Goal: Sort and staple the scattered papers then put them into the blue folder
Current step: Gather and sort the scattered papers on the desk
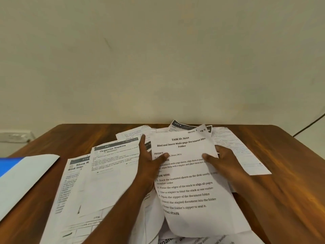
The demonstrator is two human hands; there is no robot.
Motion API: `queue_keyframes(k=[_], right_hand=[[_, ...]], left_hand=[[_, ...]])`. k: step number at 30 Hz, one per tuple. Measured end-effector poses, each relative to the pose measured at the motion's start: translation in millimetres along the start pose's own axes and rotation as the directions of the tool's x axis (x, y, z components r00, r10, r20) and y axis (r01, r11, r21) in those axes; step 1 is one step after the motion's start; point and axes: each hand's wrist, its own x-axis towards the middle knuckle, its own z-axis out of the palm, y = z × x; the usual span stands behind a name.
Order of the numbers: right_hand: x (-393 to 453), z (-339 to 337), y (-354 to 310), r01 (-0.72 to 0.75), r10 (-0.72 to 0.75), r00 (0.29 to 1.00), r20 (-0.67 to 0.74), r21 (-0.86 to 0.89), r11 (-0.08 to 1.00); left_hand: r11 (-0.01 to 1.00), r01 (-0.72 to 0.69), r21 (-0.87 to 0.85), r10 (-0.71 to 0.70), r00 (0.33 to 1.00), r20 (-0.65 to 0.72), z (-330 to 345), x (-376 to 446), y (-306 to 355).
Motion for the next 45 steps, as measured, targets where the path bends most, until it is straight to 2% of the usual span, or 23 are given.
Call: queue_keyframes(k=[2,5,10,14,17,20,23,26,29,33,38,41,45], right_hand=[[-2,6,2,0.030,-0.030,0.998,-0.048,0.010,0.999],[-4,10,3,0.019,-0.006,0.996,-0.092,0.139,0.990],[-7,10,-5,0.003,0.016,0.997,-0.069,0.269,0.963],[-14,-1,-29,0.001,0.020,0.998,-0.059,0.334,0.942],[-14,-11,-39,-0.077,0.087,0.996,-0.013,0.338,0.938],[-18,-10,-40,-0.086,0.085,0.996,0.014,0.213,0.973],[-23,-4,-40,-0.074,0.053,0.994,0.095,0.224,0.972],[-32,6,-47,-0.070,0.015,0.977,0.214,0.252,0.965],[-33,10,-49,-0.042,-0.042,0.963,0.267,0.303,0.952],[-32,2,-53,-0.172,0.038,0.948,0.315,0.411,0.895],[-34,11,-48,-0.137,0.057,0.944,0.325,0.230,0.964],[-35,23,-38,-0.131,0.073,0.952,0.297,0.180,0.975],[-35,31,-36,-0.128,0.070,0.945,0.319,0.167,0.978]], left_hand=[[0.999,0.037,0.025,-0.037,0.999,-0.015,-1,2,0],[0.996,0.091,-0.007,-0.091,0.995,0.037,-3,3,-1],[0.993,0.097,0.062,-0.104,0.989,0.109,2,-4,5],[0.991,0.131,-0.025,-0.128,0.988,0.083,3,-6,19],[0.982,0.146,-0.117,-0.143,0.989,0.029,-2,-1,39],[0.985,0.122,-0.121,-0.131,0.989,-0.068,-16,8,59],[0.984,0.090,-0.151,-0.109,0.987,-0.121,-36,17,71],[0.959,0.082,-0.271,-0.113,0.988,-0.104,-54,27,70],[0.935,0.111,-0.337,-0.146,0.986,-0.080,-62,30,66],[0.964,0.179,-0.197,-0.186,0.982,-0.016,-67,30,68],[0.971,0.236,0.047,-0.240,0.966,0.097,-63,25,71],[0.948,0.261,0.181,-0.290,0.944,0.160,-67,24,67],[0.941,0.253,0.225,-0.279,0.956,0.093,-86,28,70]])
